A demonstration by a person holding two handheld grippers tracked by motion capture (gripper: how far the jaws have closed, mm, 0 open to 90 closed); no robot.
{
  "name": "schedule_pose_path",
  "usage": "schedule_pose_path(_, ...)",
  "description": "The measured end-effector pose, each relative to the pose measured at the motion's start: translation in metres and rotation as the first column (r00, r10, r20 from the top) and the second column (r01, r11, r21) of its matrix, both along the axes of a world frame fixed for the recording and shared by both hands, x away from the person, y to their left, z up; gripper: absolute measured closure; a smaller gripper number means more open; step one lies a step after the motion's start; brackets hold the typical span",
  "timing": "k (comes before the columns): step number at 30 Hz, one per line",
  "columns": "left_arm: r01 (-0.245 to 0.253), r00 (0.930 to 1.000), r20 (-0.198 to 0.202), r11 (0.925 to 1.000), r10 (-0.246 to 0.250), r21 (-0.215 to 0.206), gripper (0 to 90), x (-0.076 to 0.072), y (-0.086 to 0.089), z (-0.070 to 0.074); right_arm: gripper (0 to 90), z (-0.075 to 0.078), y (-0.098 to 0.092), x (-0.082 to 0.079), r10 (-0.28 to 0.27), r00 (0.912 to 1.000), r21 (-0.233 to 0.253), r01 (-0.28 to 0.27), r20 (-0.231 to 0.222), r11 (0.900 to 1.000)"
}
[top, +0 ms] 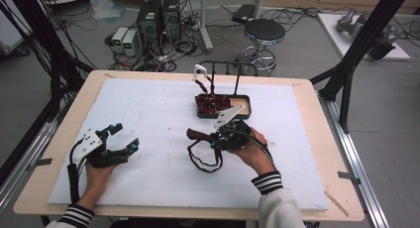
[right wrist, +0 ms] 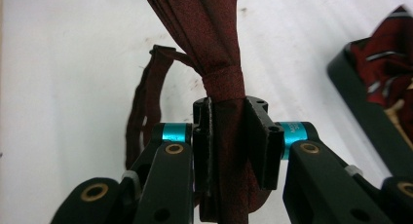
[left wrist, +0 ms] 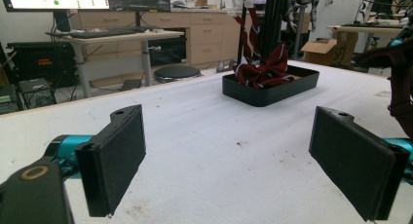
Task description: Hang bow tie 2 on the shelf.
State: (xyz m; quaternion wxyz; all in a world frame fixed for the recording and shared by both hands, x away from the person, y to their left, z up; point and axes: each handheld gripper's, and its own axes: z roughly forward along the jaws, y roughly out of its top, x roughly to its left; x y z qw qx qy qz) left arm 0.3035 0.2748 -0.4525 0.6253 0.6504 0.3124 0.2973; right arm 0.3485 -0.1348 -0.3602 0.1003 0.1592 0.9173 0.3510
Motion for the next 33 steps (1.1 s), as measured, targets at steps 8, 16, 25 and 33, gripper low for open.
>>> schedule_pose_path(8,0.000,1.0000,0.000,1.0000,0.000,-0.002,13.7,0.000,0.000,0.000,74.2,0.007,-0.010,0.002,-0.074,0.9965,0.064,0.072,0.038,0.995)
schedule_pose_path(16,0.000,1.0000,0.000,1.0000,0.000,0.000,13.7,0.000,0.000,0.000,74.3,0.014,-0.021,0.003,-0.143,0.9872,0.124,0.134,0.070,0.983)
schedule_pose_path(25,-0.001,1.0000,0.000,1.0000,0.001,0.002,13.7,0.000,0.000,0.000,74.4,0.022,-0.040,0.006,-0.236,0.9660,0.217,0.210,0.105,0.953)
schedule_pose_path(33,0.000,1.0000,-0.001,1.0000,0.000,-0.002,13.7,0.000,0.000,0.000,74.3,0.027,-0.054,0.008,-0.322,0.9368,0.291,0.273,0.137,0.917)
